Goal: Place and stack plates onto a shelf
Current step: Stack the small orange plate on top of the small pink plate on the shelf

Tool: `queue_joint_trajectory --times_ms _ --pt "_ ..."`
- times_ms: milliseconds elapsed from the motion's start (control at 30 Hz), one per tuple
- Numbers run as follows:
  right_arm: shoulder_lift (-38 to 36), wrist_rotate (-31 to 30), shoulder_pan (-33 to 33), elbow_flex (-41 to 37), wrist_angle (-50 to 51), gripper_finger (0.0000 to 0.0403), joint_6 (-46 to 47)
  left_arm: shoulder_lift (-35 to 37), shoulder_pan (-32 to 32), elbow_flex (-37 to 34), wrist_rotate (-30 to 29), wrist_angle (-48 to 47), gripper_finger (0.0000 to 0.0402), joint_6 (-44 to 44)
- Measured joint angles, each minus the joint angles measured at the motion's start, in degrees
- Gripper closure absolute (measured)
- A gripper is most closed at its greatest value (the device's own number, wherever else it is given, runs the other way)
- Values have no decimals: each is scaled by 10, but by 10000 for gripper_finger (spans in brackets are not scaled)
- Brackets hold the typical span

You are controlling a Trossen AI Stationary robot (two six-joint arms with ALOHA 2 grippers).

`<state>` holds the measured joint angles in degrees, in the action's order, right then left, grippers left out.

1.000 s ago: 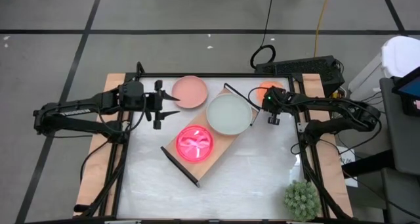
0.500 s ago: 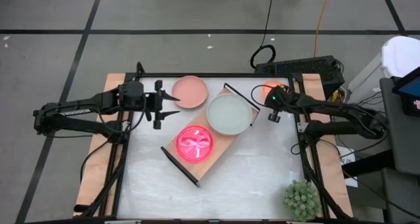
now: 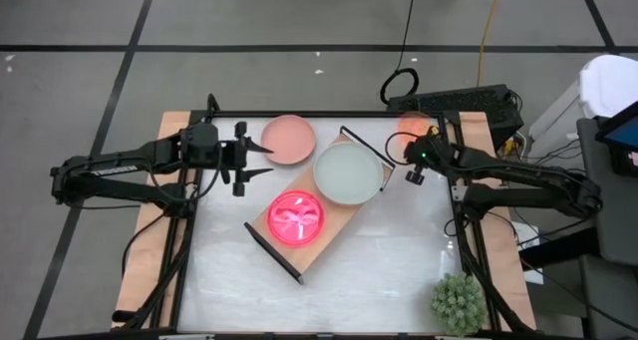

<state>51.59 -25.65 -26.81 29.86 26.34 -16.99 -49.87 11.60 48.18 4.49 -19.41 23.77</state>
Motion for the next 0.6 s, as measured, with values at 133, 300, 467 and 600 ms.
queue_joint_trajectory --times_ms 133,300,467,600 --pt "-3 0 30 42 9 403 2 0 0 0 0 0 190 -1" --pt "2 -41 66 109 46 403 16 0 0 0 0 0 190 -4" --pt "2 -46 107 167 70 403 31 0 0 0 0 0 190 -5" --pt "15 -66 157 211 82 403 46 0 0 0 0 0 190 -5"
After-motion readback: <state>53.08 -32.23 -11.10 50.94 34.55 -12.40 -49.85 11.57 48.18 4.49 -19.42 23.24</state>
